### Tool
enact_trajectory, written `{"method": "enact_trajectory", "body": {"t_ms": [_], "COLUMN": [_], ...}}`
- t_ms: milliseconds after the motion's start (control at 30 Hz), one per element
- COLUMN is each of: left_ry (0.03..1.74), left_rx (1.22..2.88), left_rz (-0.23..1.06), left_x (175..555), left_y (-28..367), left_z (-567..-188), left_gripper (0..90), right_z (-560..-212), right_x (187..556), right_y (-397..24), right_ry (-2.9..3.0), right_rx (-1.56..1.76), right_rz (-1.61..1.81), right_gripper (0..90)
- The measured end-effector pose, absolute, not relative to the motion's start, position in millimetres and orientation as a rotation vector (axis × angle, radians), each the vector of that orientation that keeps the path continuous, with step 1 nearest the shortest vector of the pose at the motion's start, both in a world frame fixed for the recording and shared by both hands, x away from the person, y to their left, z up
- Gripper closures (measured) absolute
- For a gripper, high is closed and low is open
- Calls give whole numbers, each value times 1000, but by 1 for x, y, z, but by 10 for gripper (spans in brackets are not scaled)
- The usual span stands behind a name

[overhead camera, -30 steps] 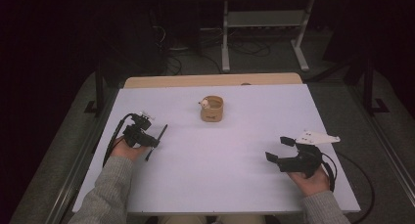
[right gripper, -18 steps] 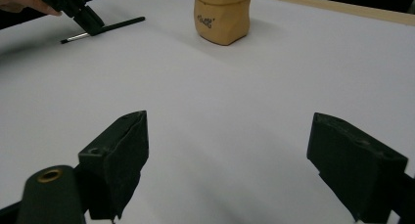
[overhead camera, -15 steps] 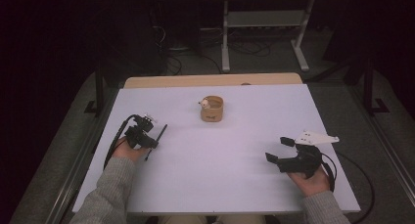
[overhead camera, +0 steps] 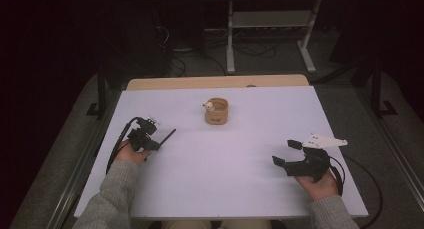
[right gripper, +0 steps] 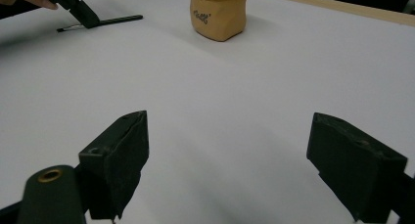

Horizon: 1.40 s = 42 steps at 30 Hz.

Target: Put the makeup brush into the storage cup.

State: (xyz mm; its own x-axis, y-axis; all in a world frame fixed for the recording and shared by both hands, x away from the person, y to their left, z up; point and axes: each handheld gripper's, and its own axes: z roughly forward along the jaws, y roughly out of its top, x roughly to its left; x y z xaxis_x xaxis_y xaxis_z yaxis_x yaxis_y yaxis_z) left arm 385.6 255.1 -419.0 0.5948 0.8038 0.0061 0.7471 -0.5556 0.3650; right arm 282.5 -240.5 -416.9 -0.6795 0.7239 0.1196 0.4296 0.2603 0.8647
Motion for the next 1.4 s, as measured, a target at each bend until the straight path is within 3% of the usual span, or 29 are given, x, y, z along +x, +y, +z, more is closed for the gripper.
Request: {"method": "enact_trajectory", "body": {"t_ms": [800,1400], "left_ry": [1257,1155], "left_rx": [2475,2427], "left_rz": [200,206], "left_x": [388,376], "left_y": [263,272], "left_z": [-417,-393], "left_gripper": [842,841], "right_z": [-416,-402], "right_x": [282,286], "right_y": [-237,-233], "right_ry": [2267,2314], "right_rx": [1043,991], "right_rz": [1377,1369], "right_gripper": [147,152]}}
